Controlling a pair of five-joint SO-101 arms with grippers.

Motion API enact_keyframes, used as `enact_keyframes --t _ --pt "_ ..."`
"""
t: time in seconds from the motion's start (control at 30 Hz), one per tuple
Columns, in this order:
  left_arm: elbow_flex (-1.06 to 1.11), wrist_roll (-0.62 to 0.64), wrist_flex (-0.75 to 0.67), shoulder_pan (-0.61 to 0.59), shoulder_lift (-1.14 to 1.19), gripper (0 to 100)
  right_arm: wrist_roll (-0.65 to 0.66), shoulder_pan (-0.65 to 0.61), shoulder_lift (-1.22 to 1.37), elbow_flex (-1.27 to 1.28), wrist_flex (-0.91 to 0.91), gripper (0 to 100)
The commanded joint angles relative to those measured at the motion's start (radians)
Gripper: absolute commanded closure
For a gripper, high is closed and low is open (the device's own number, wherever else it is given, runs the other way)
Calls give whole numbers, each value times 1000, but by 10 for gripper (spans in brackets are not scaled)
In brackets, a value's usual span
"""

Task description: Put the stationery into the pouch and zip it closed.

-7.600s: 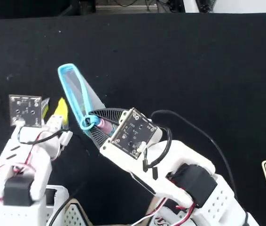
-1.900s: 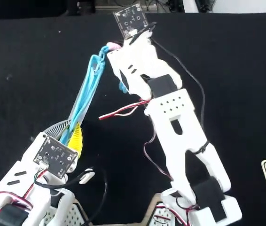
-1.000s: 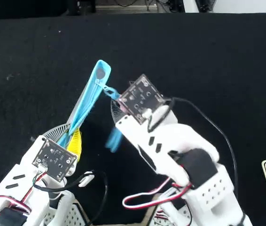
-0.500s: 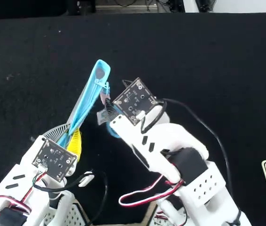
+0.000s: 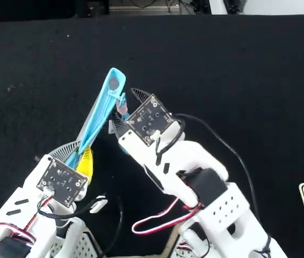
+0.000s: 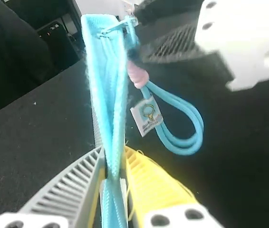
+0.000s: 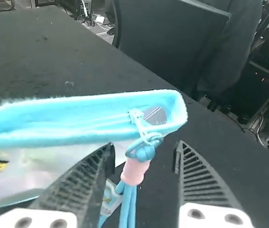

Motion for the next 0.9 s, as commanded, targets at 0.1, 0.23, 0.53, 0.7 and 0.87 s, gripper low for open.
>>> enact_keyframes --t 0.1,0.23,0.53,0.7,0.87 --pt "5 -9 11 4 2 970 8 -3 5 42 -141 800" --pt "5 -9 11 4 2 970 8 14 7 42 -153 801" --pt "5 -9 9 4 2 970 15 95 -1 38 -153 908" --pt "5 -9 11 4 2 970 12 95 -2 35 -153 909" --pt "1 -9 11 4 2 970 9 95 1 36 -164 907"
